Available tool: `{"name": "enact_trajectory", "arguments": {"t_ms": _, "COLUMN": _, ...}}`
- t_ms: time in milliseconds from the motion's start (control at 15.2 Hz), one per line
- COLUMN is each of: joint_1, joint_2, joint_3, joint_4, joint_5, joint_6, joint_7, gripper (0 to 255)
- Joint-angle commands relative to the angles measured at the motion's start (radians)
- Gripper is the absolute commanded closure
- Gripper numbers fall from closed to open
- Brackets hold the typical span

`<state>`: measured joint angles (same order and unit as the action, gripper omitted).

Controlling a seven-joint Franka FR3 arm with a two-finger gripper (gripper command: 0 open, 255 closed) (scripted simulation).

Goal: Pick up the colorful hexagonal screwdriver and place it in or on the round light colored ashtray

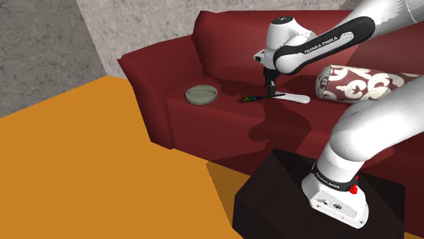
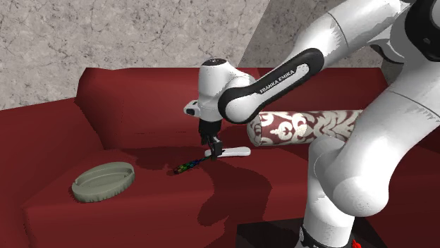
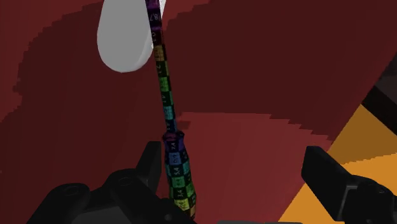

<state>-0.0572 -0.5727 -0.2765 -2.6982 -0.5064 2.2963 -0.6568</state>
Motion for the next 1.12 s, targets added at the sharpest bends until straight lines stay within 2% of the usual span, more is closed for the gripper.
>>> {"name": "enact_trajectory", "arguments": {"t_ms": 0, "joint_1": -0.007, "joint_2": 0.084, "joint_3": -0.035, "joint_4": 0.013, "joint_5": -0.050, "joint_6": 0.104, "joint_7": -0.044, "gripper": 0}}
{"name": "enact_trajectory", "arguments": {"t_ms": 198, "joint_1": -0.018, "joint_2": 0.205, "joint_3": -0.083, "joint_4": 0.043, "joint_5": -0.113, "joint_6": 0.242, "joint_7": -0.102, "gripper": 0}}
{"name": "enact_trajectory", "arguments": {"t_ms": 660, "joint_1": -0.035, "joint_2": 0.320, "joint_3": -0.107, "joint_4": 0.045, "joint_5": -0.148, "joint_6": 0.361, "joint_7": -0.078, "gripper": 0}}
{"name": "enact_trajectory", "arguments": {"t_ms": 1056, "joint_1": -0.037, "joint_2": 0.330, "joint_3": -0.109, "joint_4": 0.046, "joint_5": -0.151, "joint_6": 0.370, "joint_7": -0.076, "gripper": 0}}
